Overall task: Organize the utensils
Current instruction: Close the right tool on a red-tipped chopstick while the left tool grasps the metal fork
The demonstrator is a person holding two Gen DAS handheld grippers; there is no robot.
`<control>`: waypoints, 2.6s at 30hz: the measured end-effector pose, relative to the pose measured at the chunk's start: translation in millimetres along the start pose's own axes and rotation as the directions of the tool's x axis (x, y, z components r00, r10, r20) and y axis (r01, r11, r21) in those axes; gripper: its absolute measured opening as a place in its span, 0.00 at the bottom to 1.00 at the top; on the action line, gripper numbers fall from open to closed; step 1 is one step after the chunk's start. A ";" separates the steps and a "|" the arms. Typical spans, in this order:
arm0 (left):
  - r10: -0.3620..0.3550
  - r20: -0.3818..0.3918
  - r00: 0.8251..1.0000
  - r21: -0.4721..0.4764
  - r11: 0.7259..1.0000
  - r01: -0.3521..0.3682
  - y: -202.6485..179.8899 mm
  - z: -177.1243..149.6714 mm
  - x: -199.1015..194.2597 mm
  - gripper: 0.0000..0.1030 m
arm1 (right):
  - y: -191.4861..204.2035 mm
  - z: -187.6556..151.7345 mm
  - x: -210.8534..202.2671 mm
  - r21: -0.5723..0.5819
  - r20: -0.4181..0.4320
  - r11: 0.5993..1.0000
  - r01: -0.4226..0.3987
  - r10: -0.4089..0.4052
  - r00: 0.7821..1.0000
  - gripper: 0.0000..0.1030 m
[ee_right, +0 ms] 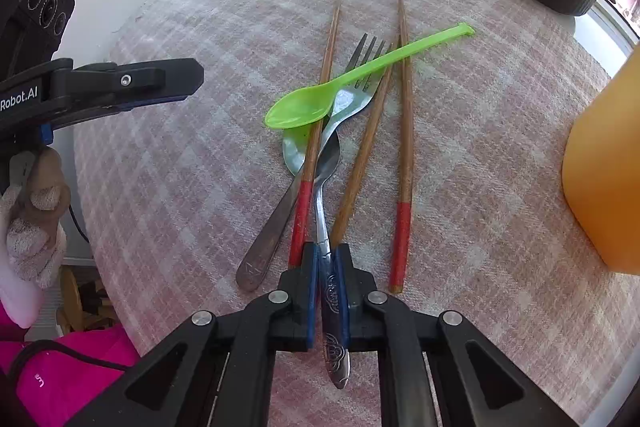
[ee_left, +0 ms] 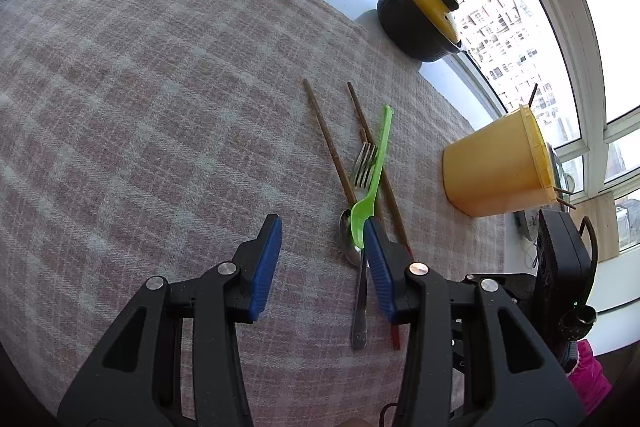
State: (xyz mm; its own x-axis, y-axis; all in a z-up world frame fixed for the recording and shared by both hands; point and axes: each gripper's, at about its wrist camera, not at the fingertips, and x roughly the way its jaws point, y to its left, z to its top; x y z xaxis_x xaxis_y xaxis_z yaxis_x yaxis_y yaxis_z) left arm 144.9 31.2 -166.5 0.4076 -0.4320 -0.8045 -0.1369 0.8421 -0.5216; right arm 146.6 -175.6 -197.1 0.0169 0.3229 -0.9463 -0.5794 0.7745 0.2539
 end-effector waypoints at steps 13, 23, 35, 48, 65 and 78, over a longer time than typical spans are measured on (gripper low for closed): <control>-0.009 -0.010 1.000 0.016 1.000 0.009 8.2 8.8 -2.3 0.41 | 26.3 9.1 5.1 0.032 0.048 0.997 -0.077 0.076 0.996 0.05; -0.005 -0.045 0.999 0.035 0.999 0.006 22.8 -3.8 -5.0 0.37 | 65.6 27.3 15.2 -0.020 0.061 0.994 -0.107 0.108 0.992 0.18; -0.022 -0.101 0.995 0.154 0.987 0.038 1.7 -22.0 0.5 0.21 | 25.5 39.7 10.5 0.151 0.115 0.978 -0.140 0.123 0.986 0.19; 0.053 -0.131 0.990 0.310 0.951 -0.010 -36.5 -26.1 29.8 0.21 | -4.0 28.7 18.1 0.243 0.086 0.965 -0.098 0.079 0.993 0.04; 0.262 -0.092 0.961 0.550 0.818 -0.171 -71.7 -33.0 67.2 0.13 | -19.3 -13.0 2.4 0.339 0.121 0.926 -0.166 0.132 0.984 0.04; 0.195 -0.115 0.974 0.405 0.905 -0.134 -44.1 -22.4 50.9 0.03 | -8.6 15.4 6.5 0.252 0.101 0.952 -0.175 0.154 0.983 0.18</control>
State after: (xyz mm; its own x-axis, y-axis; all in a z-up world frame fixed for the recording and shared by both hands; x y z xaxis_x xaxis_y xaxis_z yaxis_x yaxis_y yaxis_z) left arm 151.4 -35.1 -190.8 0.2667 -0.2932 -0.9181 0.1869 0.9502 -0.2492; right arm 164.2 -171.7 -202.4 0.0103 0.4915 -0.8708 -0.3487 0.8180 0.4576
